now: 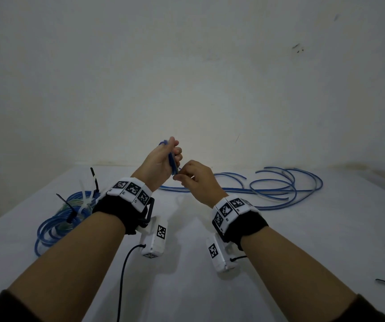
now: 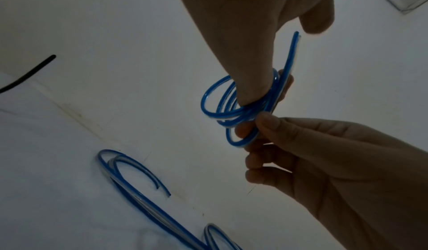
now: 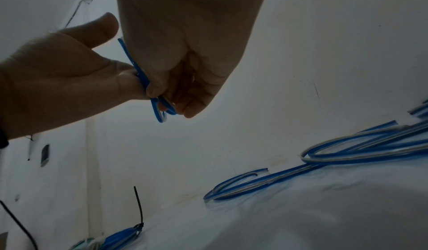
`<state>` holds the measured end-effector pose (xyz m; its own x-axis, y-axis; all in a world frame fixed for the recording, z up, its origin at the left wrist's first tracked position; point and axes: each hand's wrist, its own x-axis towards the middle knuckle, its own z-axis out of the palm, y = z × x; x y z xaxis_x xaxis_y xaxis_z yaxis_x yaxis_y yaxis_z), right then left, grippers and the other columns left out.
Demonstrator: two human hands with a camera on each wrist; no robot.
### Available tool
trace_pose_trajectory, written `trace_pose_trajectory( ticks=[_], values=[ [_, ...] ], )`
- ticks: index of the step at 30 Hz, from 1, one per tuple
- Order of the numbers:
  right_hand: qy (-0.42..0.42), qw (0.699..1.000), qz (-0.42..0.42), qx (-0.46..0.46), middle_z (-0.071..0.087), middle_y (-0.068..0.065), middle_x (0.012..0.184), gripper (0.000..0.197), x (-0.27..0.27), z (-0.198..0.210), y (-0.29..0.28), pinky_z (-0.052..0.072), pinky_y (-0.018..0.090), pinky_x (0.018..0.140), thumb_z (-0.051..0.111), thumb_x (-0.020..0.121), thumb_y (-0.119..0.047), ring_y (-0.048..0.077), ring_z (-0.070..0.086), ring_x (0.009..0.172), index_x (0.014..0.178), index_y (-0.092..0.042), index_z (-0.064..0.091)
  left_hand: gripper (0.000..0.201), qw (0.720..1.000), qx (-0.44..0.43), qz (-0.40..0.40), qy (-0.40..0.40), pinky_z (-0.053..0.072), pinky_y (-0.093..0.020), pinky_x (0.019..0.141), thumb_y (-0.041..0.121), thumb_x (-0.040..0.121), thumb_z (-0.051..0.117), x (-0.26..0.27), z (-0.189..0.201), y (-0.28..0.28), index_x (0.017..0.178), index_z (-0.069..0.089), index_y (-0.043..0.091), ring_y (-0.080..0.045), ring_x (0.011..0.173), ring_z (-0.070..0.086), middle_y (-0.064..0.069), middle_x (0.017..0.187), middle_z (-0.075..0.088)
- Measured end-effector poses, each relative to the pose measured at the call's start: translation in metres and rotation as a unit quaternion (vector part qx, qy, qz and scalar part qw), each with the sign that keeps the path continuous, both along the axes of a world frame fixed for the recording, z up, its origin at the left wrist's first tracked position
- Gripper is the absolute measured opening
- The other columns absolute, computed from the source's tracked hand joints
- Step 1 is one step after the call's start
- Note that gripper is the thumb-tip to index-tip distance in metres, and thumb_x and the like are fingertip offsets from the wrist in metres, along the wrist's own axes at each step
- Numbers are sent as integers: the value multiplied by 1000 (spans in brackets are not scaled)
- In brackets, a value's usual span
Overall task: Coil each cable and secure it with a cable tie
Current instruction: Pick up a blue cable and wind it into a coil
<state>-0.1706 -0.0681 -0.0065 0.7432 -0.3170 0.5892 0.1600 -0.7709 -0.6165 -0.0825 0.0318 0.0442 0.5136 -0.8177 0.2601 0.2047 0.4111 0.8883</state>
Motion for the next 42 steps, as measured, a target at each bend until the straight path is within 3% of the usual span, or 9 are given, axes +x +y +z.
trace_pose_trajectory(
  ticks=[4, 11, 15, 19, 23, 30, 33, 36, 42],
  values=[
    [6, 1000, -7, 8, 59, 14, 81, 17, -1, 0, 2, 51, 43, 73, 63, 86, -13, 28, 60, 73, 78, 0, 69, 14, 998, 9, 19, -55, 34, -22, 66, 21, 100, 36, -1, -4, 1, 95, 45, 11, -6, 57, 44, 3, 71, 41],
    [-69, 996, -12, 62, 65, 10, 82, 12, -12, 8, -3, 55, 30, 63, 63, 88, -17, 18, 63, 70, 89, -6, 60, 28, 974, 65, 66, -206, 38, -23, 56, 27, 101, 34, -1, -4, 3, 80, 46, 12, -10, 53, 41, 1, 64, 43],
    [-111, 993, -7, 32, 54, 2, 118, 30, -17, 18, -13, 48, 18, 76, 55, 92, -9, 14, 54, 99, 121, -16, 54, 35, 951, 109, 55, -285, 31, -21, 48, 31, 101, 33, -10, -4, -1, 78, 46, 9, -10, 47, 34, 1, 58, 36],
    [-91, 993, 34, 64, 61, 3, 116, 28, -30, 27, -19, 49, 28, 90, 50, 94, -7, 14, 55, 110, 119, -13, 59, 40, 955, 123, 47, -266, 28, -16, 43, 34, 101, 32, -16, -6, -10, 80, 50, 5, -7, 43, 31, 3, 55, 34],
    [-84, 995, 23, 38, 58, 12, 105, 31, -48, 29, -31, 46, 16, 88, 51, 94, -7, 17, 56, 104, 123, -19, 57, 40, 951, 140, 27, -273, 30, -14, 42, 31, 102, 31, -31, -7, -22, 74, 50, 10, -2, 41, 34, 7, 54, 44],
    [-45, 998, -41, -9, 64, -3, 96, 13, -87, 28, -53, 46, 24, 76, 57, 91, -15, 15, 59, 89, 103, -11, 62, 54, 946, 174, 8, -273, 25, -17, 40, 44, 100, 28, -63, -7, -51, 65, 49, 8, -6, 35, 28, 11, 39, 34],
    [-33, 998, -35, 27, 69, 6, 90, 12, -111, 25, -61, 51, 34, 82, 63, 89, -18, 18, 65, 87, 99, -12, 59, 56, 954, 173, 1, -245, 23, -15, 38, 42, 101, 26, -81, -8, -68, 60, 47, 9, -6, 32, 26, 9, 38, 31],
    [-40, 995, -47, 73, 66, 15, 84, 8, -139, 23, -69, 56, 36, 70, 62, 89, -12, 21, 65, 68, 95, -9, 57, 51, 961, 173, -43, -212, 18, -16, 40, 32, 103, 25, -102, -9, -88, 62, 44, 10, -7, 35, 22, 7, 39, 29],
    [-78, 981, -138, 108, 60, 1, 70, 4, -191, 19, -92, 45, 21, 55, 60, 89, -9, 1, 52, 54, 88, -11, 56, 41, 959, 152, -113, -210, 33, -21, 48, 25, 102, 29, -150, -15, -123, 77, 57, 7, -11, 45, 38, 2, 52, 44]
  ],
)
